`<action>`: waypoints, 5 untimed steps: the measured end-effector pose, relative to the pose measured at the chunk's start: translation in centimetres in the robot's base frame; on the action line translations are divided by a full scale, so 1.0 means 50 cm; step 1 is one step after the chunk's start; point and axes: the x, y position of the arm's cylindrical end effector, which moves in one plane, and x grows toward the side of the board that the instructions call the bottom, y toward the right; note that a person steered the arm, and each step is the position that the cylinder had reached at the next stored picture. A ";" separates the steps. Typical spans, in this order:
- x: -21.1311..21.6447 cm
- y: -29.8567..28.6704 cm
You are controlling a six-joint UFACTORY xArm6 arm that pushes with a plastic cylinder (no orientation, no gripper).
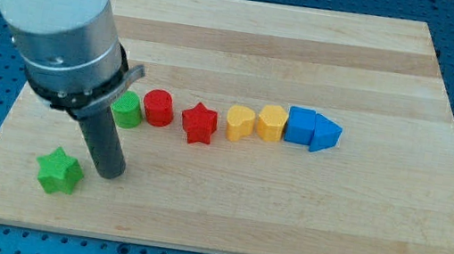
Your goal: Push the green star towards the bottom left corner of the board
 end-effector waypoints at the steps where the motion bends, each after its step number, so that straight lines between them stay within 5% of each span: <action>1: -0.008 -0.023; 5: 0.008 -0.077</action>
